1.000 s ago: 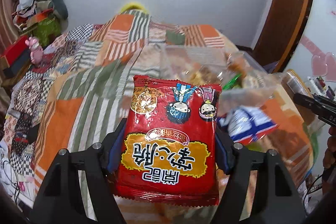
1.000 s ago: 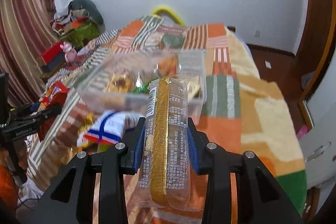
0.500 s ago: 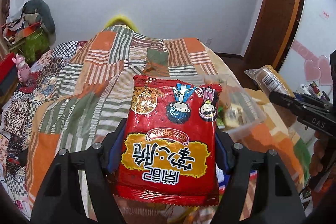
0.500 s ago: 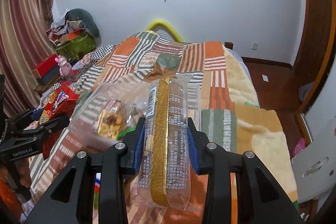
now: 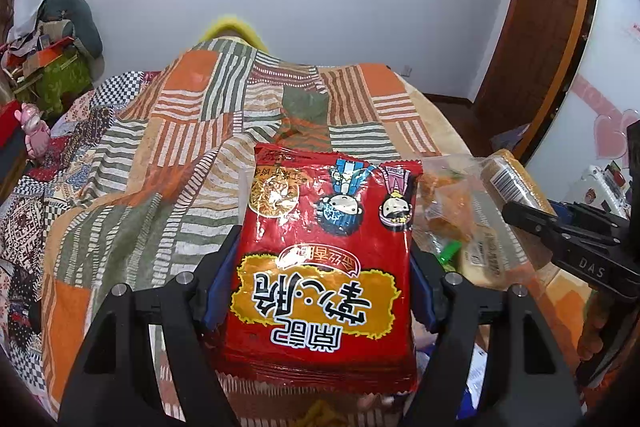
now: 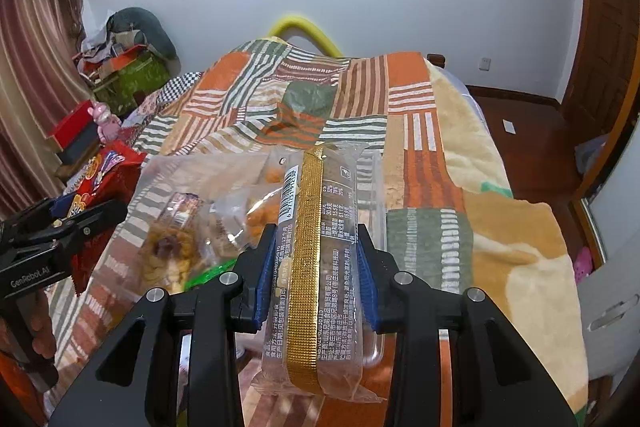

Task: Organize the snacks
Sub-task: 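Lower the red chip bag into the box with the left tool while the right lowers the biscuit pack in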

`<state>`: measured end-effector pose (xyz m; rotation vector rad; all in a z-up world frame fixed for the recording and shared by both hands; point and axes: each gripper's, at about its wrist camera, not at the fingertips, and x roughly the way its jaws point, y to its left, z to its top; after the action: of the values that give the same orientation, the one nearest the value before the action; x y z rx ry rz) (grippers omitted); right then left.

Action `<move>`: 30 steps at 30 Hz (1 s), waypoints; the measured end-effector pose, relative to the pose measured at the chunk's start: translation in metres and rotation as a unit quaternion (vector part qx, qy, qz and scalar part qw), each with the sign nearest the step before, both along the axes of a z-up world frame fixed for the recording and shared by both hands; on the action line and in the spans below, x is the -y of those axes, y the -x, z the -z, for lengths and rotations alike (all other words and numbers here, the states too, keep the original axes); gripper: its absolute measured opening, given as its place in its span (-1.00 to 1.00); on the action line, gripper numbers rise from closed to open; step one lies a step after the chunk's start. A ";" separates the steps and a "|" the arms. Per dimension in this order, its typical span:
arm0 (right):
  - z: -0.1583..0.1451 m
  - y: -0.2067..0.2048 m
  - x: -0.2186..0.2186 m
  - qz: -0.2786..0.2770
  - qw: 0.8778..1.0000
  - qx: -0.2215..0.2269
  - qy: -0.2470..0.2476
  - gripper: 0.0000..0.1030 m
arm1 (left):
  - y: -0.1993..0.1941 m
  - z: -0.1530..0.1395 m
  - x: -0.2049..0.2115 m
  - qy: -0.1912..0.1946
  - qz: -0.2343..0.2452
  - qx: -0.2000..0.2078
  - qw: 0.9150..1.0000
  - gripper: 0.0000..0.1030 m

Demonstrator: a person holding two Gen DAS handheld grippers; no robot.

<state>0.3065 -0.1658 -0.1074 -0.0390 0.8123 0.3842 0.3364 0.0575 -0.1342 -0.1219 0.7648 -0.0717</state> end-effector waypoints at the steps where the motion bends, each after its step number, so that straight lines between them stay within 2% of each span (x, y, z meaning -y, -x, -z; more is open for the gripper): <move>1: 0.001 -0.002 0.000 0.000 1.000 0.000 0.001 -0.36 | -0.003 0.002 -0.001 0.002 0.000 -0.003 1.000 0.38; 7: 0.003 -0.012 -0.002 0.004 1.000 -0.003 0.009 -0.35 | -0.020 0.014 0.002 0.002 0.006 -0.019 1.000 0.39; 11: 0.009 -0.016 -0.001 0.006 1.000 -0.022 0.010 -0.32 | -0.025 0.017 0.005 -0.002 0.009 -0.024 1.000 0.41; 16: 0.001 -0.011 -0.001 0.003 1.000 -0.013 0.007 -0.30 | -0.023 0.018 0.007 -0.004 0.008 -0.026 1.000 0.48; 21: -0.012 0.000 0.001 -0.001 1.000 0.002 0.010 -0.16 | -0.011 0.006 0.004 0.006 0.007 -0.019 1.000 0.50; 30: -0.030 0.035 -0.001 -0.027 1.000 0.015 -0.001 -0.11 | 0.034 -0.028 0.000 -0.009 0.010 0.012 1.000 0.56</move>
<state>0.2720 -0.1649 -0.0779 -0.0651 0.7828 0.4351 0.3025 0.0572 -0.1058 -0.0966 0.7420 -0.0846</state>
